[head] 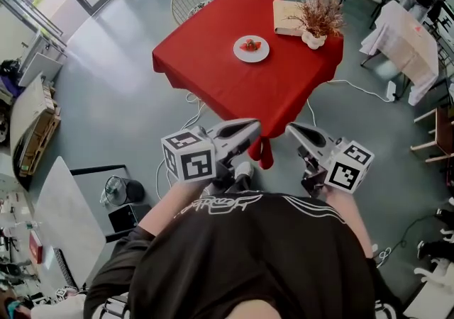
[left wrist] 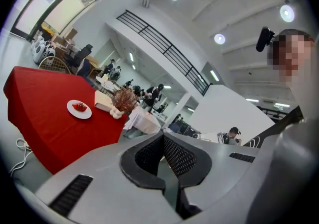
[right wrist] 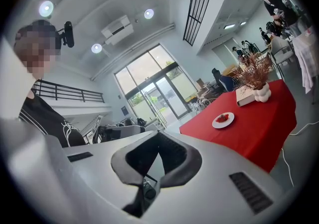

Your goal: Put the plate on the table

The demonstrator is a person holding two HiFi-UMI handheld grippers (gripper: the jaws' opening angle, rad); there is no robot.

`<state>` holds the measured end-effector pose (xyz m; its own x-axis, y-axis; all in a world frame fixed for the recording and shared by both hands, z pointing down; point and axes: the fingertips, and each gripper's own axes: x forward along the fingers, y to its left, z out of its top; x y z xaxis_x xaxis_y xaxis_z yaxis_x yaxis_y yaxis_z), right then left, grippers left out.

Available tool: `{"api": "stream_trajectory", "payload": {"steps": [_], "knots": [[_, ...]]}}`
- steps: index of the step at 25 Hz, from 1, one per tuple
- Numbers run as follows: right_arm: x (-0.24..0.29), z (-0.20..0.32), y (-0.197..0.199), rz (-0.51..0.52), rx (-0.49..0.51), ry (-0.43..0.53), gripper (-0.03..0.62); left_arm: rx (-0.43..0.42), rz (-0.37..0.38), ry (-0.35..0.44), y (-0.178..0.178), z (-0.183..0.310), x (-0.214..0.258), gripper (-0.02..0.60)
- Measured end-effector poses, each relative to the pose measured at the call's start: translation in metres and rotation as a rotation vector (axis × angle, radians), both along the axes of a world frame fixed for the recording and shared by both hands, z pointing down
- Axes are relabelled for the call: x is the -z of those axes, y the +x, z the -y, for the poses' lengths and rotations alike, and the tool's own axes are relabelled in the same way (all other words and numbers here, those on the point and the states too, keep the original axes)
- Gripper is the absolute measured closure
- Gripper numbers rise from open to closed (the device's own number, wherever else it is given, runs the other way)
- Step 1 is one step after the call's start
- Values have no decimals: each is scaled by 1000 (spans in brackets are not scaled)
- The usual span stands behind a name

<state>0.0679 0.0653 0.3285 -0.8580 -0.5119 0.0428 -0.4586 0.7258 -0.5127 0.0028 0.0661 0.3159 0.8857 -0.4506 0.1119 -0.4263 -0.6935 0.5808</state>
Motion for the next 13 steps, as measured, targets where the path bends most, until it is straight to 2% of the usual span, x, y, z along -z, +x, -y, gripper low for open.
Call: {"api": "stream_trajectory", "payload": {"steps": [7,13], "knots": [[9,-8,-4,3,19,19,586,0,5,19,-1,-8,7,575],[7,-21,-1,21,20,9,586,4,-11,6,0,-20,5,575]]}}
